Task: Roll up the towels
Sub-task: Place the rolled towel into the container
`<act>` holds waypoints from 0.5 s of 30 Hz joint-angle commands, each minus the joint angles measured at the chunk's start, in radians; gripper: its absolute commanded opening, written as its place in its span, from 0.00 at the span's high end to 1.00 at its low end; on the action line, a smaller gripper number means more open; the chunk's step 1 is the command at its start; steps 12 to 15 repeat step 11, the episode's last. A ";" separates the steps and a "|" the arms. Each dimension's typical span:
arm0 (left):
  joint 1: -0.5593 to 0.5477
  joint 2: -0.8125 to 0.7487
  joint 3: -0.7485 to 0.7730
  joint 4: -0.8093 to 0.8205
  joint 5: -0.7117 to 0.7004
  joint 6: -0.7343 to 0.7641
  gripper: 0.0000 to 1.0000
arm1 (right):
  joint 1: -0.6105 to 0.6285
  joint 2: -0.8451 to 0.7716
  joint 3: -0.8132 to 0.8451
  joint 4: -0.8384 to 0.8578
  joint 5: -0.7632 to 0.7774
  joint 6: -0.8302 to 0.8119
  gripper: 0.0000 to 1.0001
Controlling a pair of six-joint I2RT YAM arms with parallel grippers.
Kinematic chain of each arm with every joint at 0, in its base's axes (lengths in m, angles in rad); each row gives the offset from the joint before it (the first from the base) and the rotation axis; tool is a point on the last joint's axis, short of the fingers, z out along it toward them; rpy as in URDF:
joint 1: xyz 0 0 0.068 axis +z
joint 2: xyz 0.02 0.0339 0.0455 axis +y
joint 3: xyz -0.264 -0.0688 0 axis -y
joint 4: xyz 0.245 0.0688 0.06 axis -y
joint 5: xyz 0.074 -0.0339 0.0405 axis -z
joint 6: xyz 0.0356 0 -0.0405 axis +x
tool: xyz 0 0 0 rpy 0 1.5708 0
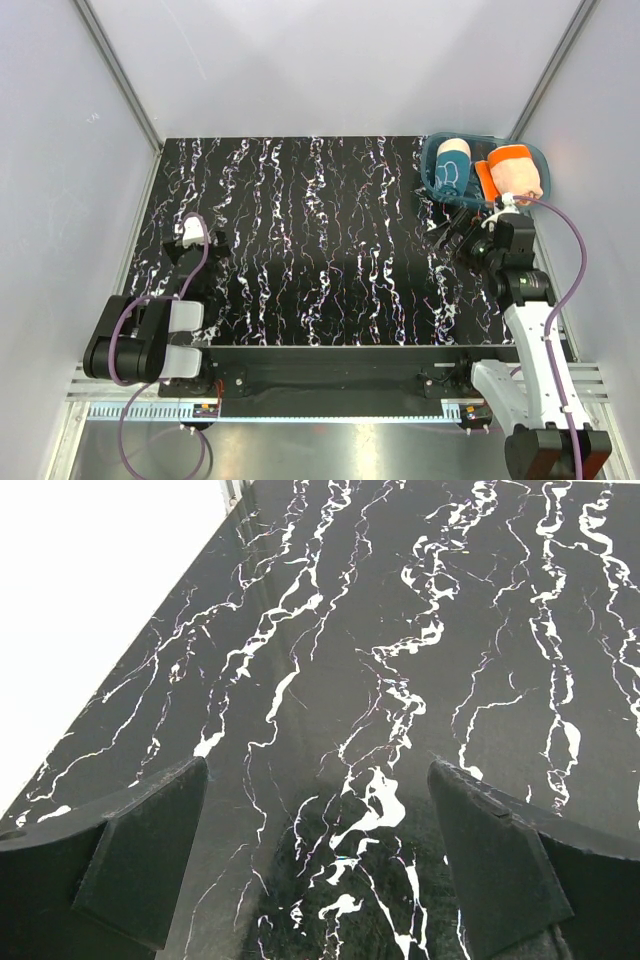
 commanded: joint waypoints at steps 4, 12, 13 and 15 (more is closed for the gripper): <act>0.005 -0.014 0.014 0.059 0.024 -0.024 0.01 | 0.004 0.059 0.013 0.064 0.121 -0.013 0.00; 0.005 -0.016 0.014 0.060 0.024 -0.022 0.01 | 0.004 0.104 0.024 0.158 0.139 -0.068 0.00; 0.005 -0.016 0.014 0.060 0.024 -0.022 0.01 | 0.004 0.104 0.024 0.158 0.139 -0.068 0.00; 0.005 -0.016 0.014 0.060 0.024 -0.022 0.01 | 0.004 0.104 0.024 0.158 0.139 -0.068 0.00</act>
